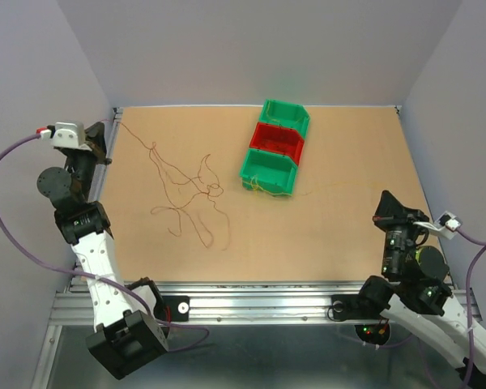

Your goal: Untangle the cables

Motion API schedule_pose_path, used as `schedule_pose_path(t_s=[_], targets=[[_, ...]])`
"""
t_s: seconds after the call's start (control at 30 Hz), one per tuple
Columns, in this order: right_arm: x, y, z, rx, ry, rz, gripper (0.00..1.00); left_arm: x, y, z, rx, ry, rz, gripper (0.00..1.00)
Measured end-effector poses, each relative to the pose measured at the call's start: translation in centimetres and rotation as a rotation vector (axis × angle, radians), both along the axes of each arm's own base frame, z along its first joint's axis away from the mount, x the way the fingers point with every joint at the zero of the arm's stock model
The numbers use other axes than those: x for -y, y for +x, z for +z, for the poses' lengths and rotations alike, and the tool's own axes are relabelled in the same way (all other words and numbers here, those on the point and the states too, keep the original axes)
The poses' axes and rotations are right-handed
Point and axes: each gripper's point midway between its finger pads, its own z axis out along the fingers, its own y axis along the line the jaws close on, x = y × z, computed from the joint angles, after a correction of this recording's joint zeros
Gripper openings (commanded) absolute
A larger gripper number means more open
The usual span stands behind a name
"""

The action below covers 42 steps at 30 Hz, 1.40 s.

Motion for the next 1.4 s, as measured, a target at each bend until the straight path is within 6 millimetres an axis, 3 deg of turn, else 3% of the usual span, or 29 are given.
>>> schedule_pose_path(t_s=[0.1, 0.23, 0.33, 0.47, 0.6, 0.67, 0.7, 0.87, 0.97, 1.1, 1.17, 1.4], targets=[[0.3, -0.2, 0.1, 0.006, 0.012, -0.007, 0.01, -1.5, -0.5, 1.5, 0.023, -0.015, 0.049, 0.0], [-0.3, 0.5, -0.5, -0.03, -0.029, -0.013, 0.01, -0.4, -0.5, 1.6, 0.018, -0.032, -0.032, 0.0], [-1.6, 1.5, -1.1, -0.084, -0.109, -0.001, 0.0, 0.5, 0.5, 0.3, -0.025, -0.065, -0.121, 0.0], [-4.0, 3.4, -1.0, -0.167, -0.229, 0.011, 0.01, 1.3, 1.2, -2.9, -0.098, -0.108, -0.179, 0.0], [-6.9, 5.3, -1.2, -0.226, -0.324, 0.064, 0.01, 2.8, 0.8, -4.4, -0.109, -0.08, -0.22, 0.48], [-8.0, 5.8, -1.4, -0.234, -0.347, 0.105, 0.01, 4.3, 0.5, -4.7, -0.099, -0.037, -0.264, 0.66], [-8.6, 5.9, -1.1, -0.23, -0.35, 0.132, 0.01, 5.4, 0.3, -4.9, -0.094, -0.018, -0.293, 0.7], [-10.5, 5.8, 2.6, -0.152, -0.309, 0.237, 0.01, 10.2, -0.2, -6.9, -0.093, 0.091, -0.459, 0.81], [-11.3, 5.7, 5.5, -0.099, -0.28, 0.28, 0.01, 13.7, 0.3, -9.1, -0.13, 0.134, -0.582, 0.81], [-12.2, 5.5, 10.0, -0.023, -0.251, 0.323, 0.01, 16.8, 0.8, -12.6, -0.209, 0.173, -0.672, 0.82], [-12.6, 5.6, 11.3, -0.004, -0.249, 0.335, 0.01, 18.2, 0.6, -13.5, -0.224, 0.194, -0.71, 0.81], [-14.7, 6.3, 15.8, 0.054, -0.246, 0.387, 0.01, 26.0, -3.2, -14.2, -0.142, 0.337, -0.941, 0.84]])
